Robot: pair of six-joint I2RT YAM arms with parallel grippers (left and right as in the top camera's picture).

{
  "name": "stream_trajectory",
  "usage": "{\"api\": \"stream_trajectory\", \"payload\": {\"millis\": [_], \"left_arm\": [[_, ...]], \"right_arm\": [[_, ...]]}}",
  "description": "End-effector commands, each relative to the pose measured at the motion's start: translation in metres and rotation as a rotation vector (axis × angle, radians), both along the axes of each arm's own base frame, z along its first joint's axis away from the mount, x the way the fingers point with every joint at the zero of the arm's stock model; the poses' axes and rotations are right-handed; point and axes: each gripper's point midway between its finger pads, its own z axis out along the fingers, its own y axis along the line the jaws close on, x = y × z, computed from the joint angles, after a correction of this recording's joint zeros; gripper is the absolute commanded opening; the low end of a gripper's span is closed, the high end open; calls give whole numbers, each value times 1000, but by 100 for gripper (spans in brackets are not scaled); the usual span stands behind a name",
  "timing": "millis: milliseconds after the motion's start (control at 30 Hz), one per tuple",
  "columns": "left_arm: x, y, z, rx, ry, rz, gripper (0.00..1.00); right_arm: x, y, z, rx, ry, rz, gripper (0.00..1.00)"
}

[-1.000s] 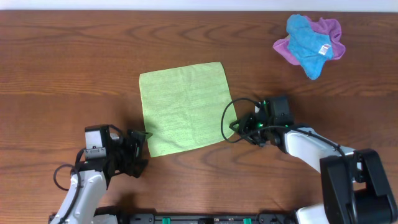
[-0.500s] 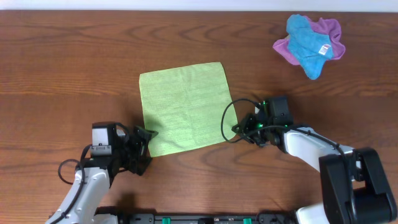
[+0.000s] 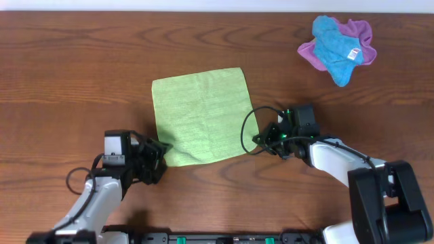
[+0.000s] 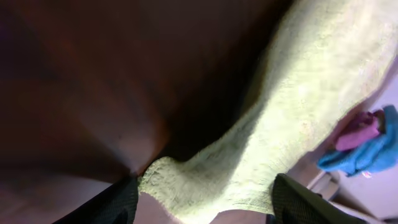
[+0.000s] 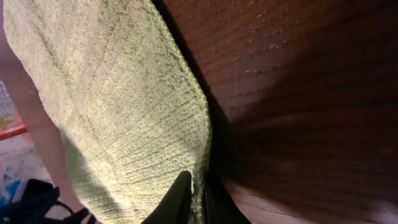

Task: Fold the cloth
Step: 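Grasp the towel's near left and right corners with both grippers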

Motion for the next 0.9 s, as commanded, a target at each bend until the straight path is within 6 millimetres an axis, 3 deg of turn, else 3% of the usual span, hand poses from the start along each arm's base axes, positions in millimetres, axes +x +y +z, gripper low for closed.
{"api": "stream_trajectory", "payload": {"millis": [0, 67, 133, 233, 333, 633, 867], "left_arm": [[-20, 6, -36, 89, 101, -10, 73], [-19, 3, -39, 82, 99, -22, 71], [-18, 2, -43, 81, 103, -25, 61], [-19, 2, -47, 82, 113, -28, 38], [-19, 1, -49, 75, 117, -31, 6], [-8, -7, -39, 56, 23, -112, 6], [-2, -17, -24, 34, -49, -246, 6]], "right_arm": [[-4, 1, -3, 17, 25, -4, 9], [-4, 1, -3, 21, 26, -1, 8], [-4, 2, -3, 21, 26, -1, 7], [-5, 2, -2, 26, 27, 2, 7], [-5, 3, -2, 28, 27, 3, 6], [-7, 6, 0, 47, 29, 21, 1], [-34, 13, -5, 55, 118, 88, 1]]}}
